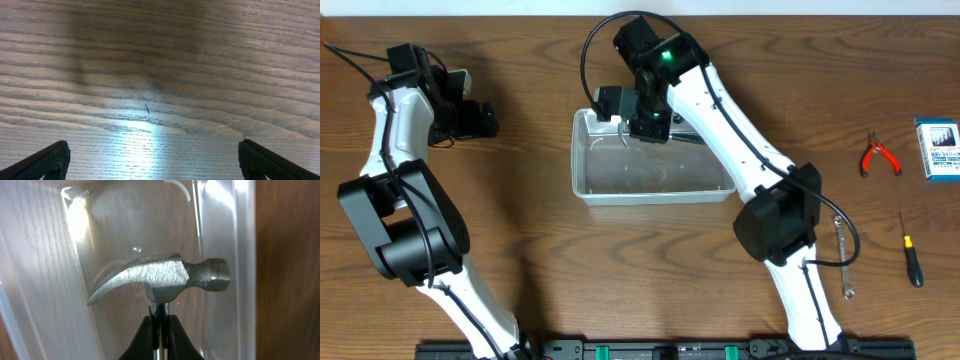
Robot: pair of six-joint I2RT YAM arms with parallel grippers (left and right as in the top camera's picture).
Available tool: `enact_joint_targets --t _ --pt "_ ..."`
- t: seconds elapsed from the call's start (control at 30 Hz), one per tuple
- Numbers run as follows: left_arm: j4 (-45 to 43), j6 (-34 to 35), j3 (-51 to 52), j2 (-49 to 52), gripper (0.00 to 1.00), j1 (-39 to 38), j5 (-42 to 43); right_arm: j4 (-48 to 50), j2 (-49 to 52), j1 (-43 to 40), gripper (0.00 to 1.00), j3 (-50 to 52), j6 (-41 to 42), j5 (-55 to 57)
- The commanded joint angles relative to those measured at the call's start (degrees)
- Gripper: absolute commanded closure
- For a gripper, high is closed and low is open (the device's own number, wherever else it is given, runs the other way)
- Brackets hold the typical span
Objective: Pack container
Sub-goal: 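Lower the hammer into the container and open the right gripper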
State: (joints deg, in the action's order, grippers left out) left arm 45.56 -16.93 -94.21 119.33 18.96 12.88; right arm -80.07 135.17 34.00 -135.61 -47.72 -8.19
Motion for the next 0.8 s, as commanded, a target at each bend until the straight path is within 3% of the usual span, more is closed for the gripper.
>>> enact_joint_targets --t 0.0,0.77 --pt "-0.02 -0.33 0.24 0.26 0.02 -0.02 -0.52 -0.02 1.51 0.55 0.98 0.07 -1.03 -1.33" --pt "-0.02 -0.33 0.24 0.26 0.02 -0.02 -0.5 -0.81 8.07 0.55 0.99 0.5 -0.96 -6.25"
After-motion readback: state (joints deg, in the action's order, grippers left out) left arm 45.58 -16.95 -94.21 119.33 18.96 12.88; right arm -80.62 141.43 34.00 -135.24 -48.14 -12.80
